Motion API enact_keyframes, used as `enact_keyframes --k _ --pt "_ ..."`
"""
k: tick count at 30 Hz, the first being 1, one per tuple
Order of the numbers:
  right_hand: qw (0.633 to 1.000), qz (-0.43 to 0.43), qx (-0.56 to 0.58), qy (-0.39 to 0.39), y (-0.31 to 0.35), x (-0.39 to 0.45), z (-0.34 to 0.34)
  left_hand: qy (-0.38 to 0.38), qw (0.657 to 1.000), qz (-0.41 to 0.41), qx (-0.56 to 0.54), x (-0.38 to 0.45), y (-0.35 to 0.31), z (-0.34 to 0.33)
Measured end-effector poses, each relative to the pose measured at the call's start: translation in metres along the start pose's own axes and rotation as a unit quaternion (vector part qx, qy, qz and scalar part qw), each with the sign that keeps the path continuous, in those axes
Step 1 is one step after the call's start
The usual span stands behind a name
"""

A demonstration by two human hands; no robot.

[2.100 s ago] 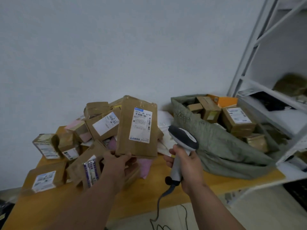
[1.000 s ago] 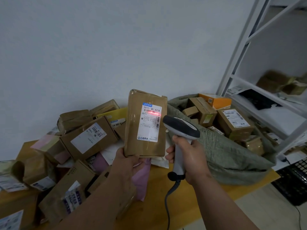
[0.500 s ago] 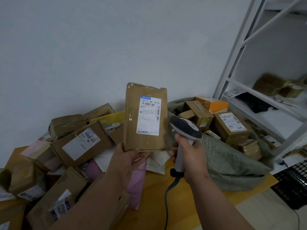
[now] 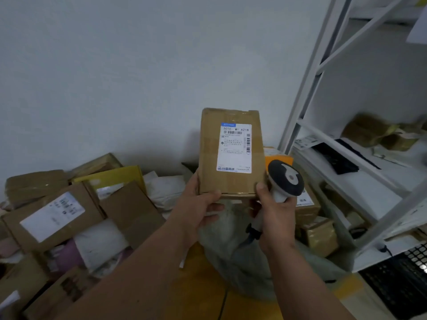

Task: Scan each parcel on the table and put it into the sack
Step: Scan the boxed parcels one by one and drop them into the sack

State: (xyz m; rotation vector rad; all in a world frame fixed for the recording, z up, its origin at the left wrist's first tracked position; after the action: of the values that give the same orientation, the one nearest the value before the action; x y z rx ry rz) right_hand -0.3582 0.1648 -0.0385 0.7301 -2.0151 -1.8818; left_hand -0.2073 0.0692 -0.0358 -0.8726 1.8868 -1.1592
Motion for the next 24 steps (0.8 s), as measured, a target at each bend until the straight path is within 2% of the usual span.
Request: enact_keyframes --k 2,5,7,9,14,16,18,22,24 --pt "0.999 -0.018 0.028 -0.010 0.002 0.027 0.014 -0.006 0.998 -0.009 0.069 0.010 -0.006 -0.015" --pt "0.999 -0.032 0.036 0.005 0.010 0.061 0.026 -0.092 0.980 -0.042 0.169 0.032 -0.016 -0.008" --pt "0.999 -0.036 0.013 0.014 0.016 0.076 0.028 -0.174 0.943 -0.082 0.270 0.050 -0.025 0.010" --pt "0.998 -0.049 -0.031 0.033 0.014 0.088 0.026 -0.211 0.896 -0.089 0.380 0.072 -0.030 0.026" --pt "0.986 -0.087 -0.116 0.078 0.006 0.105 0.020 -0.194 0.831 0.003 0.521 0.116 -0.034 0.039" --pt "0.981 -0.096 -0.147 0.079 0.007 0.109 0.020 -0.156 0.797 0.043 0.582 0.129 -0.035 0.037" --pt "0.977 -0.101 -0.171 0.080 0.011 0.115 0.018 -0.121 0.782 0.096 0.604 0.140 -0.031 0.042" --pt "0.970 -0.095 -0.210 0.082 0.023 0.127 0.001 -0.081 0.780 0.118 0.610 0.157 -0.030 0.046" --pt "0.967 -0.082 -0.227 0.086 0.027 0.134 -0.013 -0.131 0.844 0.063 0.517 0.162 -0.041 0.048"
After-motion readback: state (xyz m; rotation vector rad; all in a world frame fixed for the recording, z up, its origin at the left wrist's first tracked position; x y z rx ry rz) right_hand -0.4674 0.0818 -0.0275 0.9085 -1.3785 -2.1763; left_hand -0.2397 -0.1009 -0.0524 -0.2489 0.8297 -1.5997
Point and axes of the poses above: each hand's wrist, its own x-axis towards the middle knuckle, its own z-axis out of the back of the hand, y = z × x, the point moved 6 cm from there along x, towards the middle knuckle, and after that the axes turned 7 degrees about -x, right-handed, at the moved point
